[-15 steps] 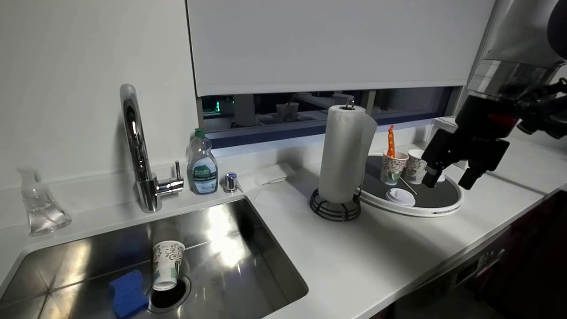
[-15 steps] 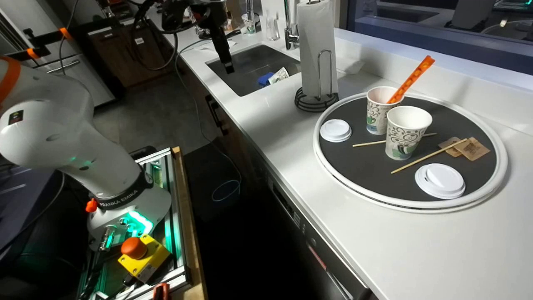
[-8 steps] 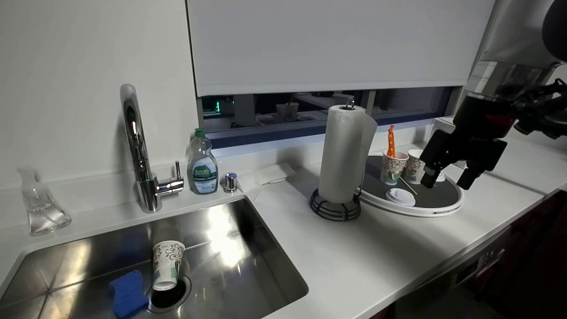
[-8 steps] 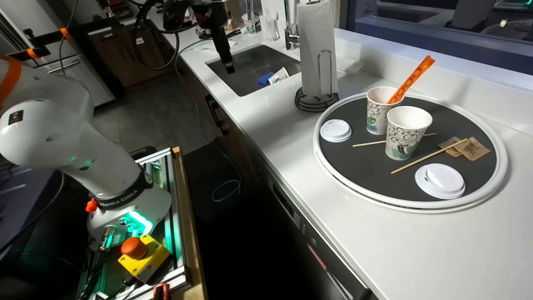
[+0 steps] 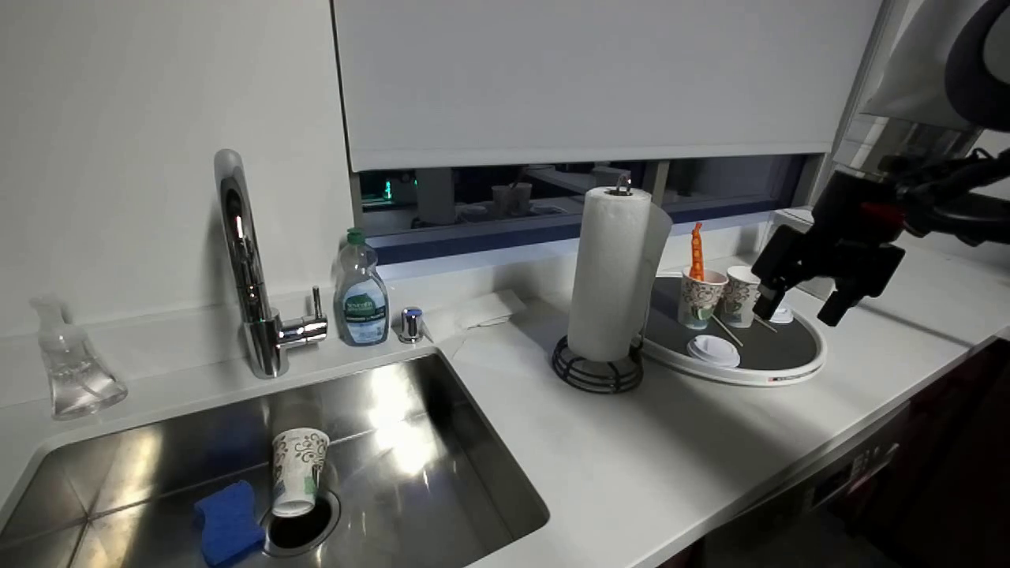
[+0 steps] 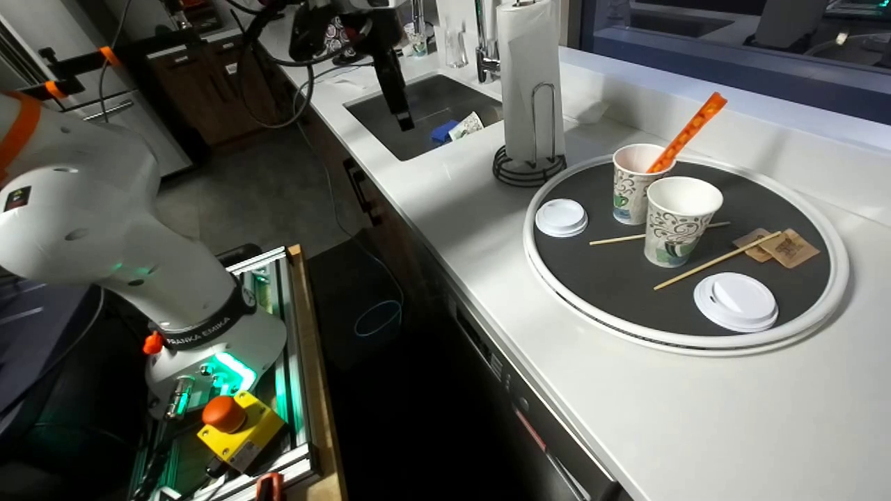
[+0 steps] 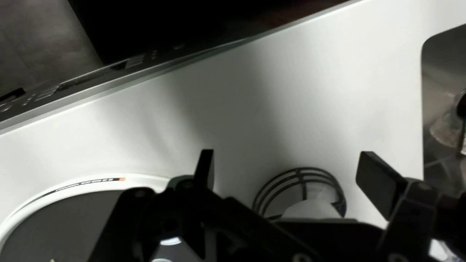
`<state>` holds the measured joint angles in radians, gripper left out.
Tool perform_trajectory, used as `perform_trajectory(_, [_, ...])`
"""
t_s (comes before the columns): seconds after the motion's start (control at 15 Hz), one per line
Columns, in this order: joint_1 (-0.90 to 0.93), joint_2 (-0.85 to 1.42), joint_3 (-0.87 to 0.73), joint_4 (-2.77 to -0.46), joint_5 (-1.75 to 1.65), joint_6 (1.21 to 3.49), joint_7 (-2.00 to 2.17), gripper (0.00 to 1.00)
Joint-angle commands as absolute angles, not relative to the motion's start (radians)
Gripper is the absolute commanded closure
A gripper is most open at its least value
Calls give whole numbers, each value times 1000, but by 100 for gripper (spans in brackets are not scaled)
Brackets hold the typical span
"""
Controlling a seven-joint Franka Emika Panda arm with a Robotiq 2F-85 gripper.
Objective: Pick up one stick from the tray and put it in the paper on the right
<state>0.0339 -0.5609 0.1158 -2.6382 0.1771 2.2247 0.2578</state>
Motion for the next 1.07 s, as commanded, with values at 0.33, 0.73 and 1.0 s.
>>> perform_trajectory(0.33, [-90, -348, 28, -2579, 58, 2406, 238, 0])
perform_trajectory(0.73, [-105, -248, 34, -2531, 38, 2486, 286, 0])
perform_trajectory(1.0, [-129, -156, 9, -2508, 34, 2662, 324, 0])
